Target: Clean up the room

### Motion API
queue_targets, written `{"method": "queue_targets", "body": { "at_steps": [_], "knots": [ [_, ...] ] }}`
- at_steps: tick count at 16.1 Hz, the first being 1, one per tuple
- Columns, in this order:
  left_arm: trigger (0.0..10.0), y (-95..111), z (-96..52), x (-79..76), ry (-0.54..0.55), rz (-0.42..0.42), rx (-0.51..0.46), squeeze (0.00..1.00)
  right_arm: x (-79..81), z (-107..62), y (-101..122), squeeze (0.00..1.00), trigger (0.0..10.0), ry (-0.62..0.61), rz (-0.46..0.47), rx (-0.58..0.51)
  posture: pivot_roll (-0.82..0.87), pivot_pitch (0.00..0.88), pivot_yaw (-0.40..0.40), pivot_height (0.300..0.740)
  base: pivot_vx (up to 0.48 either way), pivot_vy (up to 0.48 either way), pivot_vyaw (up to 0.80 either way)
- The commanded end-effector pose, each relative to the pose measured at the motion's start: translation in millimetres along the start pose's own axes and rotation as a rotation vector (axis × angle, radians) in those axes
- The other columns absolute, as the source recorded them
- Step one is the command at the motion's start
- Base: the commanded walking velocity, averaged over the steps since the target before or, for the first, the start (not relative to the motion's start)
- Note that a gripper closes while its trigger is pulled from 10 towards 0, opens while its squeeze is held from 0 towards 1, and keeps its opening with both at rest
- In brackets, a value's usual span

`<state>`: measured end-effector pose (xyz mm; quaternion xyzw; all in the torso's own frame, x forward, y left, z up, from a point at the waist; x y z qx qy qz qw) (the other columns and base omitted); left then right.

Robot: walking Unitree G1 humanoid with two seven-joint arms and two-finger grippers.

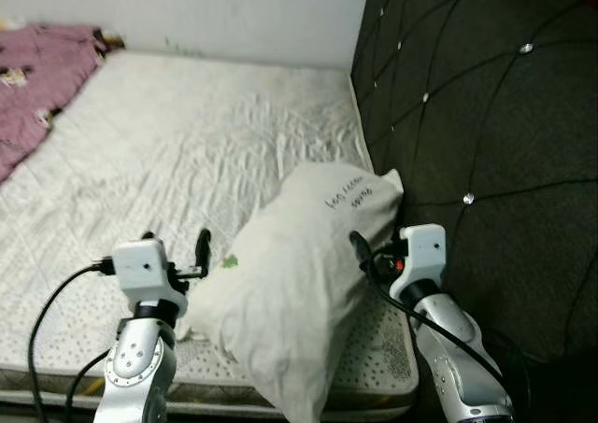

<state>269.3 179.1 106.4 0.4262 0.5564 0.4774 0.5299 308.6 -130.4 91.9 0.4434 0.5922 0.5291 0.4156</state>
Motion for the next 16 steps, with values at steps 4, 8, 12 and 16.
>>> {"method": "queue_targets", "body": {
  "at_steps": [4,8,12,16],
  "knots": [
    [10.0,7.7,-16.7,17.1,0.037,0.054,0.015,0.00,1.4,-17.3,3.1,0.00,10.0,-0.005,0.024,0.009,-0.04,0.218,-0.067,0.740,0.000,0.000,0.00],
    [10.0,12.8,-12.2,17.7,0.021,0.069,0.016,0.00,16.0,-23.8,2.9,0.00,10.0,0.012,-0.011,0.038,-0.08,0.243,-0.091,0.740,0.000,0.000,0.00],
    [10.0,8.4,-14.6,5.1,-0.012,0.045,0.034,0.00,19.0,-19.7,-1.4,0.00,10.0,0.010,0.024,0.047,-0.05,0.218,-0.072,0.740,0.000,0.000,-0.47],
    [10.0,7.0,-9.6,6.7,-0.016,0.049,0.040,0.00,20.5,-17.2,-0.8,0.00,10.0,0.015,0.020,0.039,-0.05,0.201,-0.060,0.740,0.000,0.000,0.00]
  ]
}}
Point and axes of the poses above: a point about 5 cm out from each wrist's last joint towards the gripper, its own z axis pointing out of the wrist towards the gripper, its own y axis along the axis of the wrist's last joint, x = y × z, the point moved 3 cm from there along z, pointing out of the wrist towards the gripper, and after that the axes turned 5 degrees about -z, right-handed, at the moved point
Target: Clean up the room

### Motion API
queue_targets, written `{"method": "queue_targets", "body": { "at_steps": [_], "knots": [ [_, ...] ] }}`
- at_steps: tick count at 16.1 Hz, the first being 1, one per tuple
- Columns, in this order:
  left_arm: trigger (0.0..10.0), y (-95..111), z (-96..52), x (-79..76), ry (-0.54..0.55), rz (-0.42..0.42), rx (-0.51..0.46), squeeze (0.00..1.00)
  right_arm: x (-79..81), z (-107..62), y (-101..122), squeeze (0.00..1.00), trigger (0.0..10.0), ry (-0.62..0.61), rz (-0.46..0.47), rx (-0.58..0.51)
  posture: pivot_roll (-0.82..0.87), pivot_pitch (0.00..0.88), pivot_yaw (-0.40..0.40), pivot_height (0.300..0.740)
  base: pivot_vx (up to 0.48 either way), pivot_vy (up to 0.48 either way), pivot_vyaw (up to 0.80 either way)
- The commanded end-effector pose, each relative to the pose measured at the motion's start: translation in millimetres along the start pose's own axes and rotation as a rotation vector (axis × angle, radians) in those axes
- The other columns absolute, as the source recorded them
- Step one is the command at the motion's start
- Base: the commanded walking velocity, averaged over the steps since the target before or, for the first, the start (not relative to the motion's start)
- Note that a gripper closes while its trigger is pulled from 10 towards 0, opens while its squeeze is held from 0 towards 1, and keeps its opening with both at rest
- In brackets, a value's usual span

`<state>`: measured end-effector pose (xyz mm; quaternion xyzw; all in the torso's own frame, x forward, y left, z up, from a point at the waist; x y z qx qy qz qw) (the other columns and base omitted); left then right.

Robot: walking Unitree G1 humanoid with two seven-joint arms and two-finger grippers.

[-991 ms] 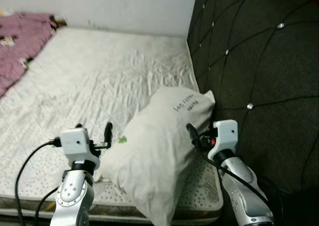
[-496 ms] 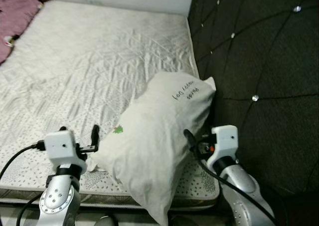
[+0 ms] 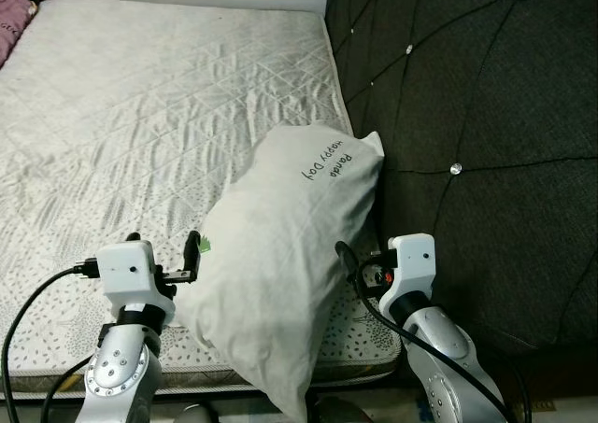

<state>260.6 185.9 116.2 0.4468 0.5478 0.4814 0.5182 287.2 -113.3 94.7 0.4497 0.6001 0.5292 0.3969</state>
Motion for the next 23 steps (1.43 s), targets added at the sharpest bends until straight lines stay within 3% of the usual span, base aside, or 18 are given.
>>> {"method": "queue_targets", "body": {
  "at_steps": [1,6,17,23],
  "knots": [
    [10.0,-3.7,0.4,0.5,-0.007,0.004,0.021,0.00,-1.2,-0.2,-1.6,0.00,10.0,-0.006,-0.001,0.006,-0.06,0.201,-0.057,0.740,0.000,0.000,0.00],
    [10.0,-4.7,4.6,-4.3,-0.024,0.003,0.024,0.00,-0.8,2.4,-0.9,0.00,10.0,0.004,-0.005,-0.004,-0.06,0.193,-0.056,0.732,0.000,0.000,0.00],
    [10.0,-4.4,11.4,-12.7,-0.048,-0.002,0.018,0.00,0.0,5.5,1.9,0.00,10.0,0.028,-0.021,-0.012,-0.07,0.205,-0.060,0.604,0.000,0.000,0.00],
    [10.0,-4.1,17.4,-19.3,-0.063,-0.018,0.015,0.00,-0.5,9.3,2.8,0.00,10.0,0.042,-0.029,-0.012,-0.06,0.205,-0.069,0.600,0.000,0.000,0.00]
  ]
}}
Point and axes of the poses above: a point about 5 cm out from each wrist's last joint towards the gripper, its own z axis pointing out of the wrist towards the gripper, its own y axis along the axis of the wrist's last joint, x = y × z, the point moved 3 cm from there along z, pointing out of the wrist towards the gripper, and after that the axes turned 5 degrees about -z, right-handed, at the moved point
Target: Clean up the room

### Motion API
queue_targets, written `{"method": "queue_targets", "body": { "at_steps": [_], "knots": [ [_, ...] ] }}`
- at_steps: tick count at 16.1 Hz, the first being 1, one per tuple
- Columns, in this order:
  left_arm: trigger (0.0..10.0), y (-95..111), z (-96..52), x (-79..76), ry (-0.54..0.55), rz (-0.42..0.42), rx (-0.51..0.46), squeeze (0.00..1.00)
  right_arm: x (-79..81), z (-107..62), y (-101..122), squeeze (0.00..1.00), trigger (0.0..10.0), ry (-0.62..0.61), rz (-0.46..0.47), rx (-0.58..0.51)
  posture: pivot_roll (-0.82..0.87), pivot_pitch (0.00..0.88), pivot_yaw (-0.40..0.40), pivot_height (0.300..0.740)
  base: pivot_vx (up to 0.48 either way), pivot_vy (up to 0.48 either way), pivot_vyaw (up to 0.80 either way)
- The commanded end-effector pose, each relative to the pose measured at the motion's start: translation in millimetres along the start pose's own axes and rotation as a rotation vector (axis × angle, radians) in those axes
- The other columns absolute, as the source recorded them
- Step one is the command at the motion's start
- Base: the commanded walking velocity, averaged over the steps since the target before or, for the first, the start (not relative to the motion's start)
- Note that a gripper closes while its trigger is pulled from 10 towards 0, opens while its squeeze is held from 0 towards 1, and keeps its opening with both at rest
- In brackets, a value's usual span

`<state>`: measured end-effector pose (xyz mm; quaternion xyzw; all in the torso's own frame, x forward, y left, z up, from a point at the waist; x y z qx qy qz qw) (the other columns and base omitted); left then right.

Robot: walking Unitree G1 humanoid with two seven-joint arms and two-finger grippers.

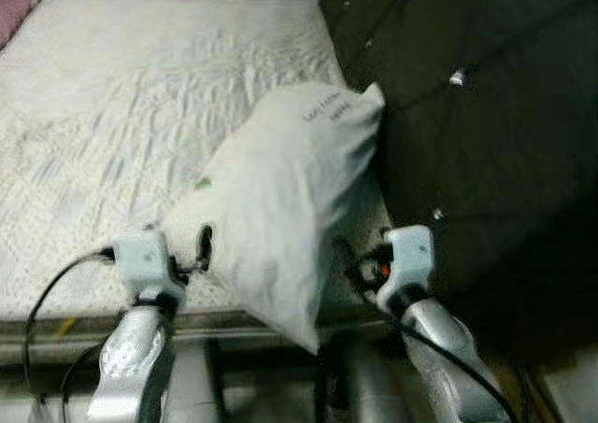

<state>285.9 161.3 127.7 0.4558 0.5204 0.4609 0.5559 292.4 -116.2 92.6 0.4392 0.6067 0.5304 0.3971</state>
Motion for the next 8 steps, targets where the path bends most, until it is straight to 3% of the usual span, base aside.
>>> {"method": "queue_targets", "body": {
  "at_steps": [1,8],
  "knots": [
    [10.0,-11.5,-7.2,7.8,0.033,0.003,0.043,0.00,3.7,5.2,4.4,0.00,10.0,0.027,-0.012,-0.009,-0.07,0.205,-0.069,0.600,0.000,0.000,0.00],
    [10.0,-13.4,-4.3,6.5,0.038,-0.003,0.043,0.00,2.3,5.7,2.8,0.00,10.0,0.032,-0.014,-0.006,-0.08,0.206,-0.068,0.600,0.000,0.000,0.00]
  ]
}}
Point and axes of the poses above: a point about 5 cm out from each wrist's last joint towards the gripper, its own z axis pointing out of the wrist towards the gripper, its own y axis along the axis of the wrist's last joint, x = y × z, the point moved 3 cm from there along z, pointing out of the wrist towards the gripper, and after that the axes turned 5 degrees about -z, right-handed, at the moved point
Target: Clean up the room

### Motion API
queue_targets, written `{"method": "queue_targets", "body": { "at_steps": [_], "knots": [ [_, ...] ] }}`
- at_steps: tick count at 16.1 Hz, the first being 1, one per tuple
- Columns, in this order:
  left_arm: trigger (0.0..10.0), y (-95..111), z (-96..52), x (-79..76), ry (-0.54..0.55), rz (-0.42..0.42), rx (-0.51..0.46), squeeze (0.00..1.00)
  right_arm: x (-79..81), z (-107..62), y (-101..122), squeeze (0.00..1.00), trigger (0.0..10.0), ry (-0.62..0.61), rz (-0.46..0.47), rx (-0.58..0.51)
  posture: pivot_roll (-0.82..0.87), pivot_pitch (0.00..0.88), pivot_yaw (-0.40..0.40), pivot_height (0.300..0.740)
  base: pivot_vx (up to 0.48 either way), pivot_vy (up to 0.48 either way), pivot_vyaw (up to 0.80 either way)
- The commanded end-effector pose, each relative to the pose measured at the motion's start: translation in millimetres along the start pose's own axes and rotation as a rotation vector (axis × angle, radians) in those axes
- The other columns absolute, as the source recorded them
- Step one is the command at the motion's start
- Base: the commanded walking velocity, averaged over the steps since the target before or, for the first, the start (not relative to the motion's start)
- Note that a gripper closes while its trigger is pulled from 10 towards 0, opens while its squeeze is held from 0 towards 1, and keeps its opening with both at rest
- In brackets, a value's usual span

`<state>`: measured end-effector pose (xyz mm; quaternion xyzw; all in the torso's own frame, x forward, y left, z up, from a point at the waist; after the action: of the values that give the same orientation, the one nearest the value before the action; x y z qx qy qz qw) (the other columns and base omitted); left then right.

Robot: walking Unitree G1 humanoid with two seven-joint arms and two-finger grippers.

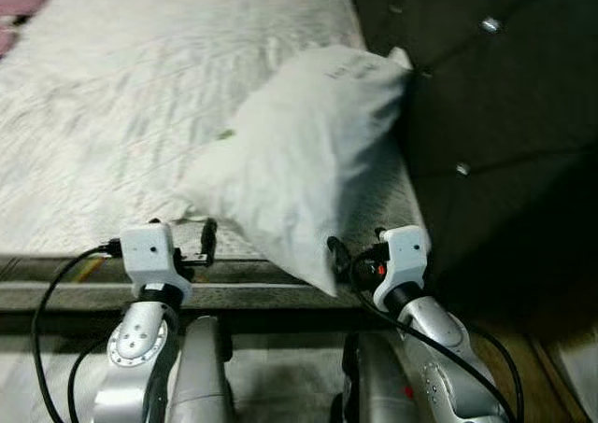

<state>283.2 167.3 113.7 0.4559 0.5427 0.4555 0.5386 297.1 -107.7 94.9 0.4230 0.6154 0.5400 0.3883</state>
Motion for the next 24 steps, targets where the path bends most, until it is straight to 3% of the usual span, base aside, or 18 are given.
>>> {"method": "queue_targets", "body": {
  "at_steps": [1,4,9,21,24],
  "knots": [
    [10.0,-0.8,-0.7,-1.5,0.002,0.007,0.000,0.00,-4.4,-0.9,-0.5,0.00,10.0,-0.010,-0.005,0.001,-0.08,0.205,-0.068,0.600,0.000,0.000,0.00],
    [10.0,-0.2,0.3,-0.8,0.013,0.009,-0.003,0.00,-3.6,-0.2,-1.0,0.00,10.0,-0.002,-0.008,0.004,-0.08,0.205,-0.071,0.595,0.000,0.000,0.00],
    [10.0,1.0,2.0,-0.9,0.022,0.010,-0.012,0.00,-3.3,1.1,-1.8,0.00,10.0,0.007,-0.015,0.010,-0.08,0.203,-0.070,0.550,0.000,0.000,0.00],
    [10.0,3.1,7.0,-2.3,0.034,0.003,-0.028,0.00,-2.4,3.7,-5.5,0.00,10.0,0.031,-0.015,0.027,-0.08,0.189,-0.073,0.526,0.000,0.000,0.00],
    [10.0,4.7,9.4,-1.4,0.037,0.004,-0.035,0.00,0.5,4.3,-3.9,0.00,10.0,0.052,-0.059,0.016,-0.08,0.183,-0.074,0.526,0.000,0.000,0.53]
  ]
}}
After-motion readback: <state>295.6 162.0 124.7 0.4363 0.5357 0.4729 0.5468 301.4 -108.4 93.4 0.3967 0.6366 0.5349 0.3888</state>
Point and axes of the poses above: a point about 5 cm out from each wrist's last joint towards the gripper, its own z axis pointing out of the wrist towards the gripper, its own y axis along the axis of the wrist's last joint, x = y × z, the point moved 3 cm from there along z, pointing out of the wrist towards the gripper, and after that the axes turned 5 degrees about -z, right-handed, at the moved point
